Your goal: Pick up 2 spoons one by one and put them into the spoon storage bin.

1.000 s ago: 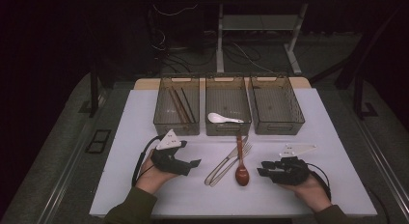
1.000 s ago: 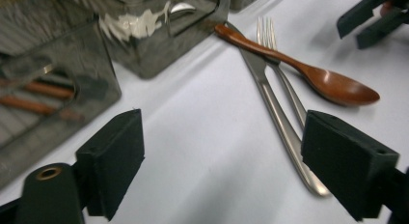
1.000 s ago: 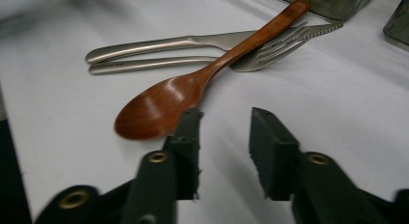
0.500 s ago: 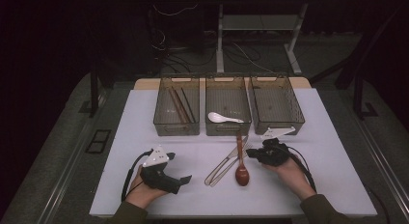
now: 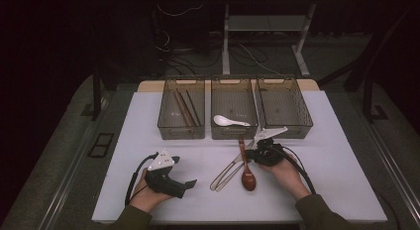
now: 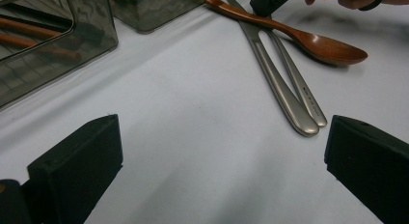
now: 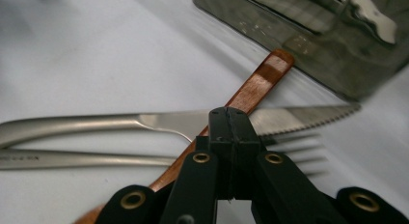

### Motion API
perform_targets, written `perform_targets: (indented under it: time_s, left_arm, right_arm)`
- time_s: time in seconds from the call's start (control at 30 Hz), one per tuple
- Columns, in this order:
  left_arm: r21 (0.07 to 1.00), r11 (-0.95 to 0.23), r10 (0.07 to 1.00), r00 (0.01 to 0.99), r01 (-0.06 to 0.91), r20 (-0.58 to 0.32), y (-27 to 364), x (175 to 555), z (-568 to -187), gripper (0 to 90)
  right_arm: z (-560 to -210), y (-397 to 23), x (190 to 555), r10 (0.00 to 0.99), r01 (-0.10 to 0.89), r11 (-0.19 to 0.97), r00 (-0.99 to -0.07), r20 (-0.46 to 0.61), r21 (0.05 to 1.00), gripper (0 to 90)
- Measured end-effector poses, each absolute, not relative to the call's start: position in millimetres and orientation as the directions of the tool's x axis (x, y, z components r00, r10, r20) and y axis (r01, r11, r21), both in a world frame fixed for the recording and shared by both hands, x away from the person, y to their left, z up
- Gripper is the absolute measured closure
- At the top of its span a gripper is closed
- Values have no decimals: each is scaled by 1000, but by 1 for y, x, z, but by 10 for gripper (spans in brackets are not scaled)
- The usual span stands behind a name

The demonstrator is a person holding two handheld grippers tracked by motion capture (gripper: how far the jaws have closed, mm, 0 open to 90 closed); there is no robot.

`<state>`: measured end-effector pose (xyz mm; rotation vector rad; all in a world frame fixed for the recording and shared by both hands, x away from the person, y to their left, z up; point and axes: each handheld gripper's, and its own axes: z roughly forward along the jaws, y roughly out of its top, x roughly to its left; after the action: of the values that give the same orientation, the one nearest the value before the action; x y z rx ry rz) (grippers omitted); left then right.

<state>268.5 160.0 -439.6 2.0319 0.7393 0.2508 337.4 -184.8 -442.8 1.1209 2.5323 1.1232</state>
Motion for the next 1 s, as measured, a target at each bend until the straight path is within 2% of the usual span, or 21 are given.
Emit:
perform_targets:
  time_s: [0.27, 0.9, 1.0]
  left_arm:
    - [829, -388, 589, 801, 402, -113, 160, 269, -439, 0]
    - [825, -394, 581, 805, 406, -119, 161, 269, -440, 0]
    - [826, -394, 580, 806, 404, -118, 162, 270, -441, 0]
  right_arm:
    - [-444, -163, 338, 645, 558, 466, -745, 168, 686, 891]
    - [-442, -127, 317, 460, 432, 563, -872, 168, 704, 889]
    - [-435, -135, 318, 469, 439, 536, -865, 179, 721, 801]
